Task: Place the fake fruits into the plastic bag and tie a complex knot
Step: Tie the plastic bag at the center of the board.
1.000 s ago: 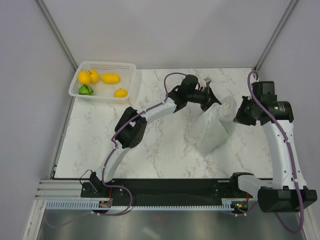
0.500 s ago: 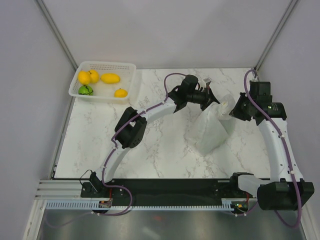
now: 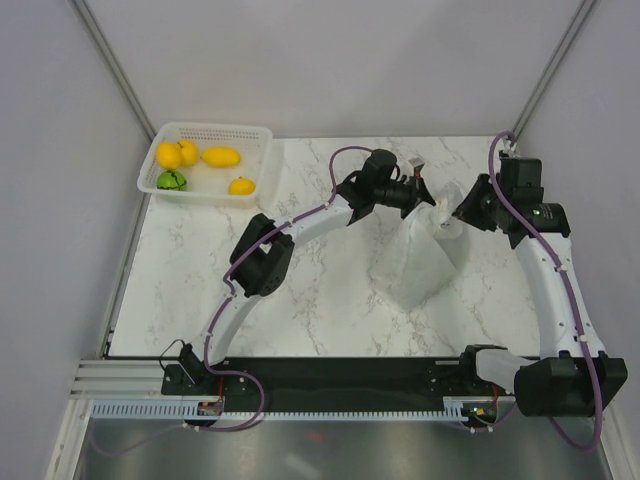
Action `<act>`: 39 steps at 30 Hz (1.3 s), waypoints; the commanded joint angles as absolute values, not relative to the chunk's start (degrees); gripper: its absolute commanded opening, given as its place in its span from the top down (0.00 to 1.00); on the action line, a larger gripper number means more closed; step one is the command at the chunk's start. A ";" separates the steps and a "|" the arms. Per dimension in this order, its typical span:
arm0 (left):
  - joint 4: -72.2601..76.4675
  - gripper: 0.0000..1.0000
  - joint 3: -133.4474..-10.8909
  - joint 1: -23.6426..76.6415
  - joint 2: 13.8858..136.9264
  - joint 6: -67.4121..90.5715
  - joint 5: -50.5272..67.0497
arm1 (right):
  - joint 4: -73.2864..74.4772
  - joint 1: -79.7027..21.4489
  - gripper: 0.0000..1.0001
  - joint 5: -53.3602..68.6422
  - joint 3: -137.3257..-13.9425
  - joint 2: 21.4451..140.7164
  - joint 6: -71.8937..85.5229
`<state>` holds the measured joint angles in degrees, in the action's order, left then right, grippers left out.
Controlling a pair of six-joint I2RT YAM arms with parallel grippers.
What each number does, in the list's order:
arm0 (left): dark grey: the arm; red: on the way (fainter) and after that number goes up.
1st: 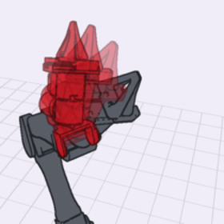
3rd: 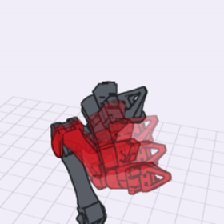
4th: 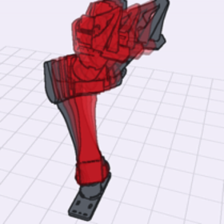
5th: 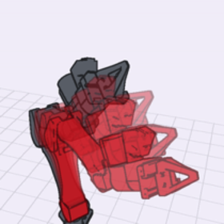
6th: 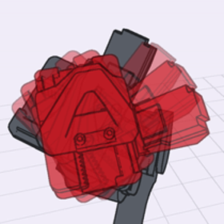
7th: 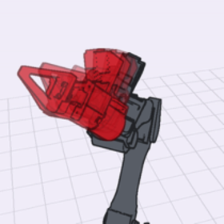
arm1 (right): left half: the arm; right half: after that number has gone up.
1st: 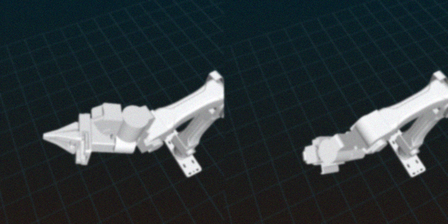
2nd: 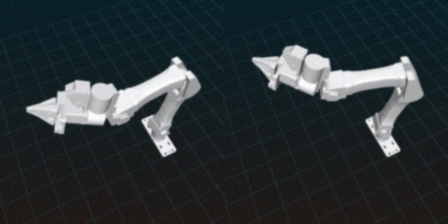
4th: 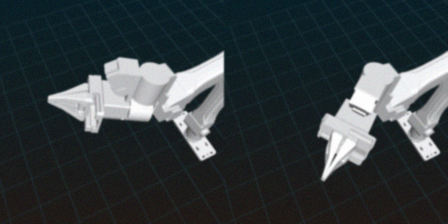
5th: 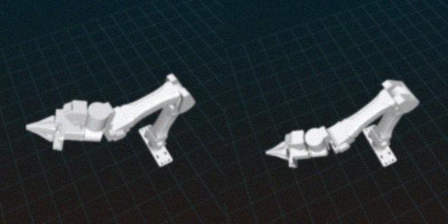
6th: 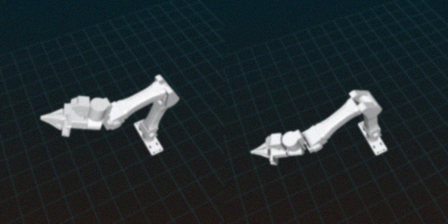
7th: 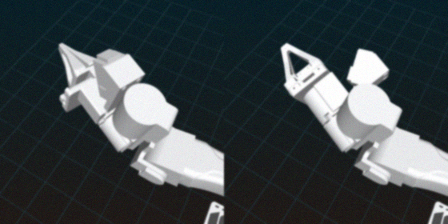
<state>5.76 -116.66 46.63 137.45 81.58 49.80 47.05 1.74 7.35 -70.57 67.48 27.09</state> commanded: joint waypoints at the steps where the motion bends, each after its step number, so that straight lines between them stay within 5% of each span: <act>1: 5.80 0.98 -119.70 47.02 138.69 81.74 52.12 | 43.77 2.02 0.74 10.37 -69.52 66.36 28.47; 20: 5.45 0.98 -120.06 46.67 138.34 80.77 51.15 | 43.77 2.11 0.54 13.53 -67.24 65.04 33.57; 29: 5.45 0.98 -120.23 46.76 138.16 80.77 50.71 | 39.29 2.02 0.66 12.75 -63.46 63.29 38.93; 39: 5.63 0.98 -120.67 46.84 138.08 81.12 50.62 | 36.83 2.02 0.59 12.57 -60.91 62.58 41.84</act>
<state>4.75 -117.69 46.46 138.39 81.56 49.82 39.42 2.11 11.94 -61.67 63.70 39.83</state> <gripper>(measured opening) 0.033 0.417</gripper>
